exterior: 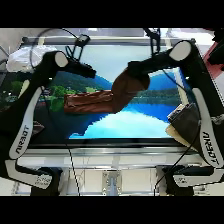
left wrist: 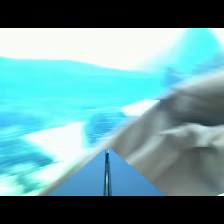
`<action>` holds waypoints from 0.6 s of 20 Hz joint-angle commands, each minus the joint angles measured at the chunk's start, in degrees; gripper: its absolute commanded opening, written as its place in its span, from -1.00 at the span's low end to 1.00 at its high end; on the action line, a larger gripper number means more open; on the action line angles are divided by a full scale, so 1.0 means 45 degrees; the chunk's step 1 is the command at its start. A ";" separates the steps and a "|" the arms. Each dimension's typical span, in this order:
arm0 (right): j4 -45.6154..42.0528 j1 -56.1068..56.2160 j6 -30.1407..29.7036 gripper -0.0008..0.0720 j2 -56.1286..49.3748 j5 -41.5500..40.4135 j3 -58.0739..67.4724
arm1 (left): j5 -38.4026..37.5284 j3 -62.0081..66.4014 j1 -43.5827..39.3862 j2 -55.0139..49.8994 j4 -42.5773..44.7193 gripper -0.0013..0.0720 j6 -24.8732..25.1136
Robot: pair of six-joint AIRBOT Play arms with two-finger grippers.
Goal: Fold the shirts.
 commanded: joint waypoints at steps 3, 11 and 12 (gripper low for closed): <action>0.2545 0.3526 0.0884 -0.91 -0.2225 -0.4925 0.0131 | -0.0952 0.0287 0.1214 0.1243 0.1758 -0.94 -0.0865; 0.4007 0.5071 0.0151 0.52 -0.3099 -0.8820 0.0316 | -0.1637 0.0287 0.1282 0.1248 0.1608 -0.95 -0.1078; 0.3507 0.4736 0.0151 0.50 -0.2997 -0.8485 0.0316 | -0.1671 0.0287 0.1282 0.1248 0.1608 -0.95 -0.1083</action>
